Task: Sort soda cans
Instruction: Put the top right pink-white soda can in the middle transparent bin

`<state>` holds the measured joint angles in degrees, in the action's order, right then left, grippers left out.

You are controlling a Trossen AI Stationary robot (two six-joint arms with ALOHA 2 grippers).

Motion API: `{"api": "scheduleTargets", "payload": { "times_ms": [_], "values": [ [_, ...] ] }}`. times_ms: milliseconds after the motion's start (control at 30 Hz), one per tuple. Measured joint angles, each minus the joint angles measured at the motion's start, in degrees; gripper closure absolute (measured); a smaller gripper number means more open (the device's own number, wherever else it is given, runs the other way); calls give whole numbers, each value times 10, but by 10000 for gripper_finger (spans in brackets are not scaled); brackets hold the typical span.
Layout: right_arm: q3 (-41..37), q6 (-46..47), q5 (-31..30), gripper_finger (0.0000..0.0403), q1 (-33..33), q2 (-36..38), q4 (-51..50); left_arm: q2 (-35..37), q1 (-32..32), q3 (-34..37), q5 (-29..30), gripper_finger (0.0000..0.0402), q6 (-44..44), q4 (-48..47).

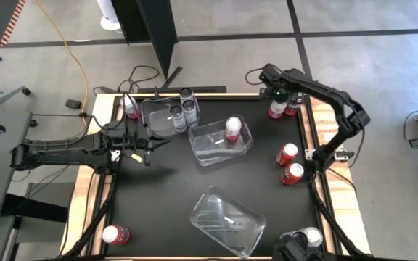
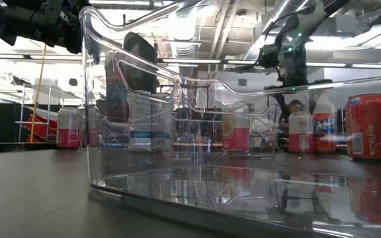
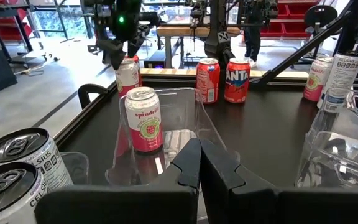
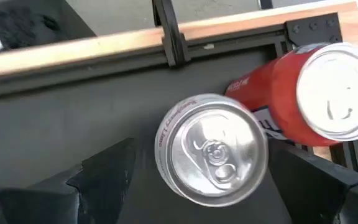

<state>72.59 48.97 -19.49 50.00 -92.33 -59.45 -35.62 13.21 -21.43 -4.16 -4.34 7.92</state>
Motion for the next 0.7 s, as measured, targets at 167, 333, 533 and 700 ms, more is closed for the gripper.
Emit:
{"api": "scheduleTargets", "payload": {
  "times_ms": [167,333,533,700],
  "values": [
    [0,-1,0,26,2,-54,7,0,0,0,0,401,5,0],
    [9,-7,2,26,3,-65,39,0,0,0,-5,401,5,0],
    [7,-15,7,28,7,-66,36,0,0,0,-5,401,1,0],
    [8,-27,7,51,8,-66,36,0,0,0,-6,401,1,0]
  ]
}}
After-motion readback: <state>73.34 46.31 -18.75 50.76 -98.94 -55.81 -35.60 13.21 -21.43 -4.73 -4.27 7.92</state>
